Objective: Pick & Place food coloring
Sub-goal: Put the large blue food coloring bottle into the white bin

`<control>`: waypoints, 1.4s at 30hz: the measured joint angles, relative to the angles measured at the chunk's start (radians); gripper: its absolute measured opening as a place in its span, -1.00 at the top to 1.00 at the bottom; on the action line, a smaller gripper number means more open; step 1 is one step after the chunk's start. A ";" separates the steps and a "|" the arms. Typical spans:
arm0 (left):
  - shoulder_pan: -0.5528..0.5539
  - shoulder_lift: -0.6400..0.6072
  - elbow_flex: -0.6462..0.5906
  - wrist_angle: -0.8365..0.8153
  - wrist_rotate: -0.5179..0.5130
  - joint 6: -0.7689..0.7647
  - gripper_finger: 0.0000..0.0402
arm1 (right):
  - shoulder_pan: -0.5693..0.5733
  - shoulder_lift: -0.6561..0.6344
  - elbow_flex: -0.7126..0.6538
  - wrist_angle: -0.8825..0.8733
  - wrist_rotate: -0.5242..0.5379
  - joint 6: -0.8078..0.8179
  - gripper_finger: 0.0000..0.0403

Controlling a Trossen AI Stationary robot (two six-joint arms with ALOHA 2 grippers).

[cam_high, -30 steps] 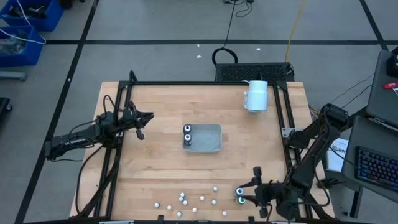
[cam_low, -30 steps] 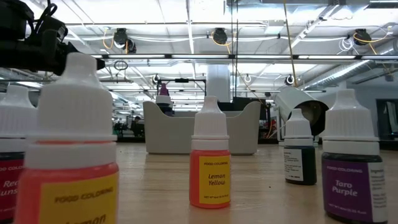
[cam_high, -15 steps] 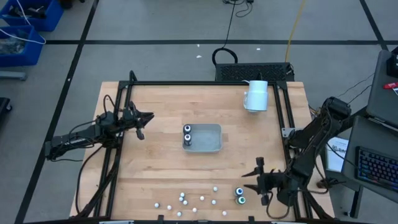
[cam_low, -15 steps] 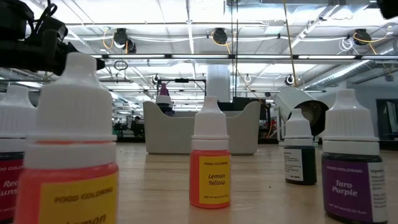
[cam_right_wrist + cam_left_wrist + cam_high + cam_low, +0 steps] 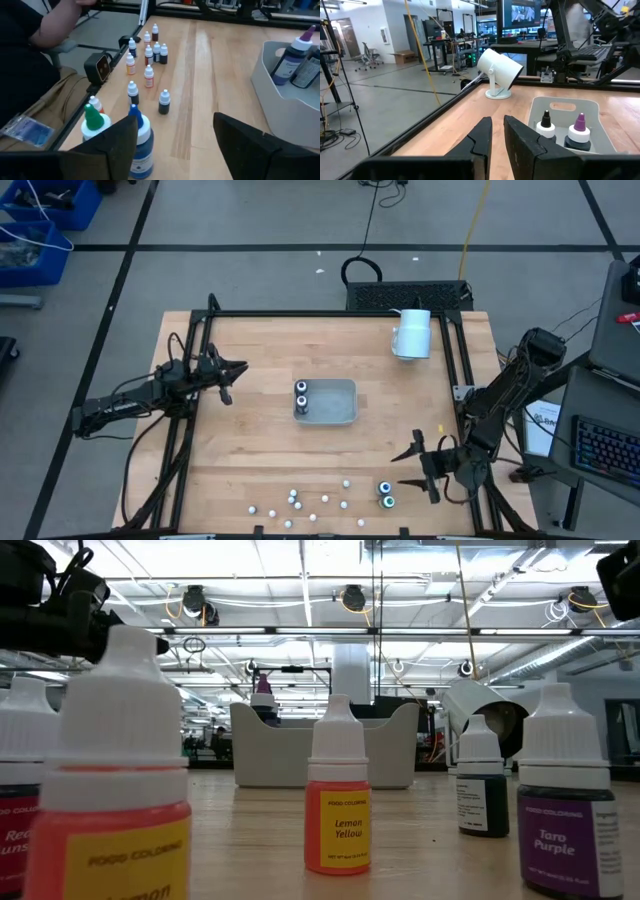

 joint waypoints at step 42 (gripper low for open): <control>0.000 0.005 0.001 -0.024 0.000 0.000 0.71 | -0.048 0.253 -0.024 0.302 -0.106 0.025 -0.26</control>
